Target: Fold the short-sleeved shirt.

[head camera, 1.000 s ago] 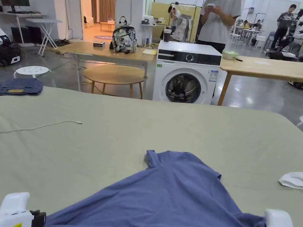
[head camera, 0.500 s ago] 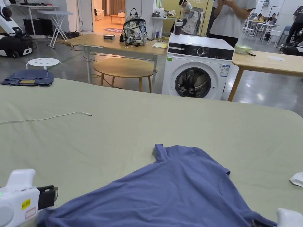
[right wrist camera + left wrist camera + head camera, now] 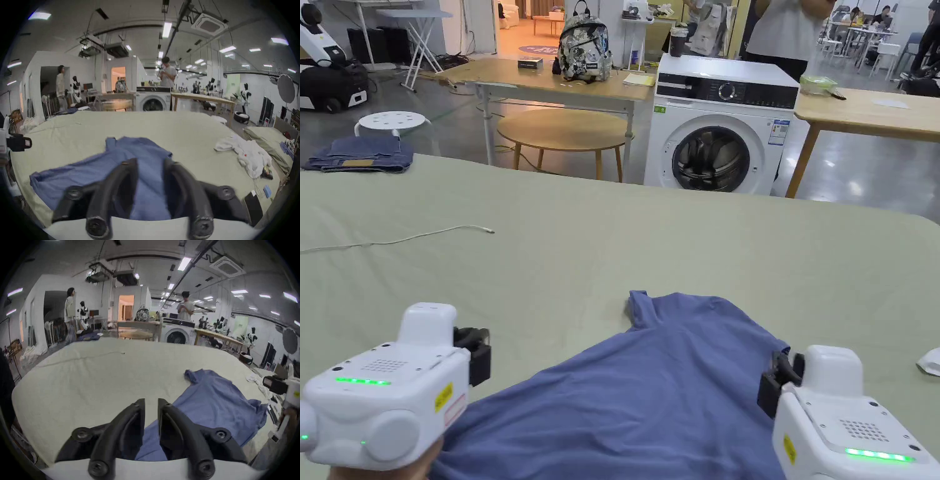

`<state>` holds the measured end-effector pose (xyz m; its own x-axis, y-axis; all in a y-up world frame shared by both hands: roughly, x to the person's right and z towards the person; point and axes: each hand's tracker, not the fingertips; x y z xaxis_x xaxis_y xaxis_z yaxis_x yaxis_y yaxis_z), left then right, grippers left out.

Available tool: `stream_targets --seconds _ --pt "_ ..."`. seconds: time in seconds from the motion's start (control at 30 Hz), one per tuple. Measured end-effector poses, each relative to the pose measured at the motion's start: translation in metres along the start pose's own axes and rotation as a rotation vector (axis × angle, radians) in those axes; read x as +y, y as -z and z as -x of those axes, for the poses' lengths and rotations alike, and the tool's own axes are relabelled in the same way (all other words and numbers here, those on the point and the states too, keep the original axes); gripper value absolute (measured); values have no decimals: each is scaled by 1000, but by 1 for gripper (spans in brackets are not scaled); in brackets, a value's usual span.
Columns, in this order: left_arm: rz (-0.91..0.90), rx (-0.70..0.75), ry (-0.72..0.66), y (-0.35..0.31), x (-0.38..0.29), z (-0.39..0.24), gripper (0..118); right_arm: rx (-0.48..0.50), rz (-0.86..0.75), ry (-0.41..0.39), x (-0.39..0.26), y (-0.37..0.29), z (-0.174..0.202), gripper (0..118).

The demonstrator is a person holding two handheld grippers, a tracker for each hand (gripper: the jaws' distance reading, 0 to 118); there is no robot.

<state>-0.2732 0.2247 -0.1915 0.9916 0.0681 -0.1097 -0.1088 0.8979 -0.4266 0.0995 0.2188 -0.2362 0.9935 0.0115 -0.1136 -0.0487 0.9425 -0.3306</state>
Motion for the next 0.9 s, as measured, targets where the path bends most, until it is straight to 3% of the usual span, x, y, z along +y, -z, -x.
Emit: stream_targets --seconds 0.07,0.13,0.43,0.9 --pt "-19 -16 12 2 3 -15 0 3 -18 -4 3 3 10 17" --pt "-79 15 44 3 5 -29 0 14 -30 1 6 6 18 0" --pt "-126 78 48 1 12 -35 0 13 -79 1 11 12 31 0" --pt "402 47 -232 17 -7 113 0 44 37 -61 -9 26 31 0"
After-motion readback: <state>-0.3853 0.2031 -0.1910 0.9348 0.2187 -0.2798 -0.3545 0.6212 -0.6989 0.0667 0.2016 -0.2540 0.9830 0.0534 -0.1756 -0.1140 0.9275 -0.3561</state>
